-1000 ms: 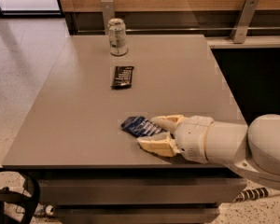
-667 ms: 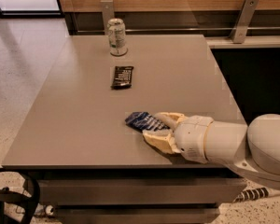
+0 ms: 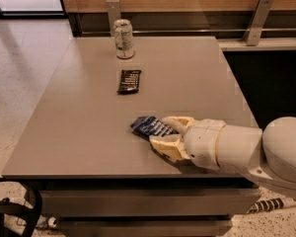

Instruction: Pick rxbar blueberry

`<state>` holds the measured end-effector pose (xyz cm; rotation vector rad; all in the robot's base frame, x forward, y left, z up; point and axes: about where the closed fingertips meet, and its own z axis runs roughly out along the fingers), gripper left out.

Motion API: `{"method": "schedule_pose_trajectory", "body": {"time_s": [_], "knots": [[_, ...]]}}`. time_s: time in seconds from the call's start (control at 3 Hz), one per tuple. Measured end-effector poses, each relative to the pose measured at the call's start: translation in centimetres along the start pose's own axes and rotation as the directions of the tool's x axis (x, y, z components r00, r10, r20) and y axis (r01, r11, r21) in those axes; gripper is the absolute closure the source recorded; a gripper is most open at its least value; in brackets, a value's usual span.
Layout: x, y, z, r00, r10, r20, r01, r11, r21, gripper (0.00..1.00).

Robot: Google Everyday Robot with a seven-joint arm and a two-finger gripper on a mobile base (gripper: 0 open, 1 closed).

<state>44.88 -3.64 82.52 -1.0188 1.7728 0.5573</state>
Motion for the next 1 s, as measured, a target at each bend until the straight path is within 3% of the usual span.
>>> {"method": "schedule_pose_trajectory", "body": {"time_s": [0.33,1.0], "knots": [[-2.8,-0.4,-1.0,0.998,-0.061,0.013,0.06,0.9979,0.025,1.0],[-9.5,-1.6,-2.6,0.969,-0.247,0.03,0.246,0.9688,0.027,1.0]]}}
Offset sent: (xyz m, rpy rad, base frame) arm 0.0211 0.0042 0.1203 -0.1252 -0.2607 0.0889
